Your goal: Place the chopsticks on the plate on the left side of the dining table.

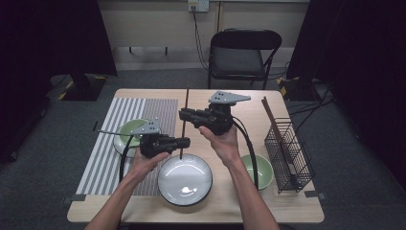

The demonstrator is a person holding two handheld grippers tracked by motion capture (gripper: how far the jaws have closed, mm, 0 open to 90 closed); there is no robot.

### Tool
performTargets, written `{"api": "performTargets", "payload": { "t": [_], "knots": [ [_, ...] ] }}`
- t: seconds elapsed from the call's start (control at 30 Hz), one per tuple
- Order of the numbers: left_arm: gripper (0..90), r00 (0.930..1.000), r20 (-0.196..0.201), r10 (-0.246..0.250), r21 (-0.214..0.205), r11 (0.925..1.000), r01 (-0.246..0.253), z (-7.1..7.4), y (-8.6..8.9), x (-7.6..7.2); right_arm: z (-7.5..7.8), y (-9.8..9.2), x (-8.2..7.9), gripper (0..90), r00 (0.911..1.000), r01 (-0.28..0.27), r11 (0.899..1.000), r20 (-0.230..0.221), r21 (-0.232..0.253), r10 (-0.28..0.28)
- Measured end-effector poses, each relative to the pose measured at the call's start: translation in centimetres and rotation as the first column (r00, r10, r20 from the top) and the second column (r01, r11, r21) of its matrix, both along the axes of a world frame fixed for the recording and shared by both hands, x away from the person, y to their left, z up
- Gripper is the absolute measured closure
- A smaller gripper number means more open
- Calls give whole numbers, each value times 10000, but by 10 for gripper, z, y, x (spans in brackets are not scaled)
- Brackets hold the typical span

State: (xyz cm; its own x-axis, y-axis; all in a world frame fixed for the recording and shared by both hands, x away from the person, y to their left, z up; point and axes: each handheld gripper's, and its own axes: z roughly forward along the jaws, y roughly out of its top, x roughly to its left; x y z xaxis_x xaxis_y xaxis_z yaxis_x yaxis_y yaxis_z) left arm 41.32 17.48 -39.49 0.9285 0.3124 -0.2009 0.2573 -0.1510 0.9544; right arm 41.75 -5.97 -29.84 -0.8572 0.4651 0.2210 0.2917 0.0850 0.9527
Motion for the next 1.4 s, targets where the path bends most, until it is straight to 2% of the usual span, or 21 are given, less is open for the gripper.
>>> {"api": "performTargets", "payload": {
  "t": [0.1,0.13,0.2,0.33,0.53,0.67,0.77,0.93,0.97,1.07,1.23,1.37,1.4],
  "knots": [
    [842,9999,-56,86,-204,9998,-87,2,2,0,-4,4,0,755,10000,33,10000,-47,-87,-33],
    [842,9998,-49,176,-205,9996,-177,2,2,-1,-5,5,-1,765,10000,11,9999,-72,-101,-12],
    [841,10000,-43,79,-210,9997,-80,2,2,-1,-8,9,-1,842,9999,-55,9998,-99,-203,53],
    [812,9999,-21,159,-319,9994,-160,2,5,-1,-10,12,-1,851,9996,-188,9998,-195,-119,186],
    [776,9998,35,196,-175,9997,-196,2,10,0,-11,11,0,852,9994,-227,9996,-262,-191,222],
    [834,9999,96,77,-141,9999,-76,2,9,-1,-11,11,-1,851,9996,-154,9997,-246,-194,149],
    [832,9999,157,51,-159,9999,-48,3,8,-1,-10,8,1,852,9993,-185,9998,-328,61,187],
    [841,10000,72,36,-36,10000,-36,1,5,-2,-10,8,0,844,9995,-191,9998,-263,-91,188],
    [842,9999,104,37,105,9999,-38,2,4,-2,-11,7,0,806,9996,-172,9998,-209,-88,170],
    [842,10000,53,-38,76,10000,38,1,4,-3,-10,6,0,689,9999,-122,9999,-112,-81,121],
    [842,9999,27,-108,303,9995,107,1,5,-5,-7,2,1,588,9999,85,9999,55,-116,-84],
    [842,10000,47,-55,529,9986,52,1,9,-8,-7,-1,3,531,9985,524,9982,161,-285,-520],
    [842,9999,24,-131,392,9991,130,1,10,-8,-7,-2,4,525,9985,525,9981,173,-311,-520]
  ]
}}
